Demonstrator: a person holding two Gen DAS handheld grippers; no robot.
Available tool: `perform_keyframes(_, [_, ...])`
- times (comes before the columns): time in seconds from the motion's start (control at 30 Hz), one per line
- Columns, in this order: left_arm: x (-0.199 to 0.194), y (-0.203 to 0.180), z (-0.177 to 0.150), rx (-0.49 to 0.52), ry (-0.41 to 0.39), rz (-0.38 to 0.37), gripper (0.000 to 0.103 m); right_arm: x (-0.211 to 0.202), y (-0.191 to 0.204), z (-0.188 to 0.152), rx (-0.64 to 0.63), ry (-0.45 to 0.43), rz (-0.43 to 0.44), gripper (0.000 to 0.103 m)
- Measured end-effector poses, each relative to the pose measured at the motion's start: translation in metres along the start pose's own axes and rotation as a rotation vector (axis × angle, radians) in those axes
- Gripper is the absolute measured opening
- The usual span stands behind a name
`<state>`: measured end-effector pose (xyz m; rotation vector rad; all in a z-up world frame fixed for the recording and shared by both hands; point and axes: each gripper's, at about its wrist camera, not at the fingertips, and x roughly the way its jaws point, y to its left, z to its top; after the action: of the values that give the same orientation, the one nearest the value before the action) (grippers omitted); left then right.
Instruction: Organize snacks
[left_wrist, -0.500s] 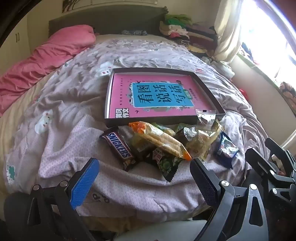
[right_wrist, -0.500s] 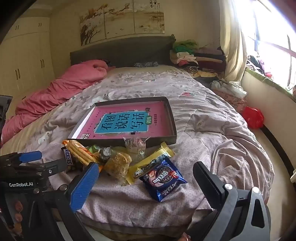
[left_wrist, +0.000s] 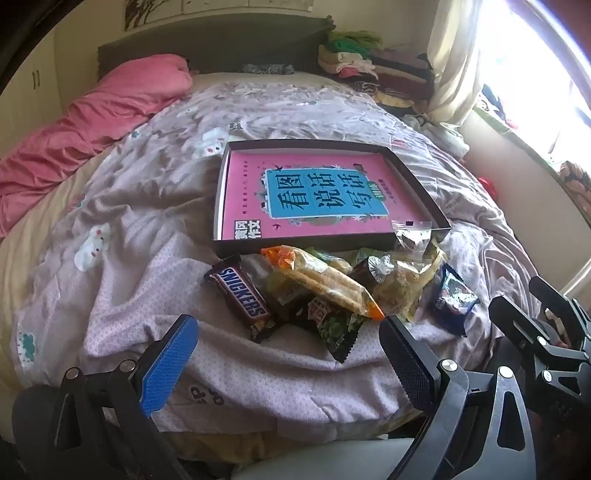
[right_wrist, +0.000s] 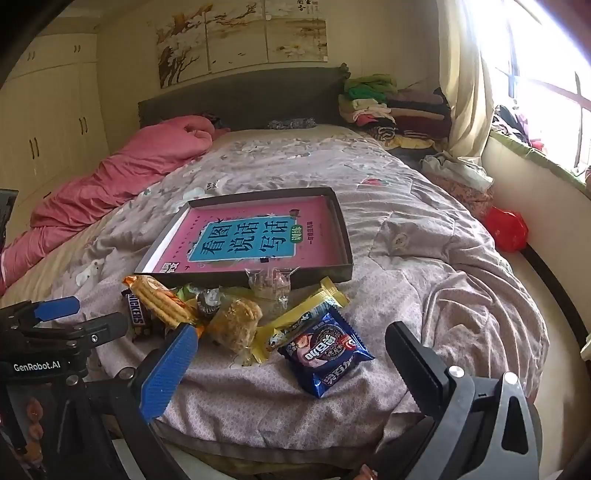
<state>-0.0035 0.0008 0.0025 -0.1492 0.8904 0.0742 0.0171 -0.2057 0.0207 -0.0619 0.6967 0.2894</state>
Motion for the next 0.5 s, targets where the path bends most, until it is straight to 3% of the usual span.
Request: perform_keyframes(0.5, [-0.0038, -0.0018, -0.0002, 0.010, -0.001, -0.014, 0.098, -0.0047, -0.0006, 0.0017, 0.005, -0.007, -0.004, 0.102])
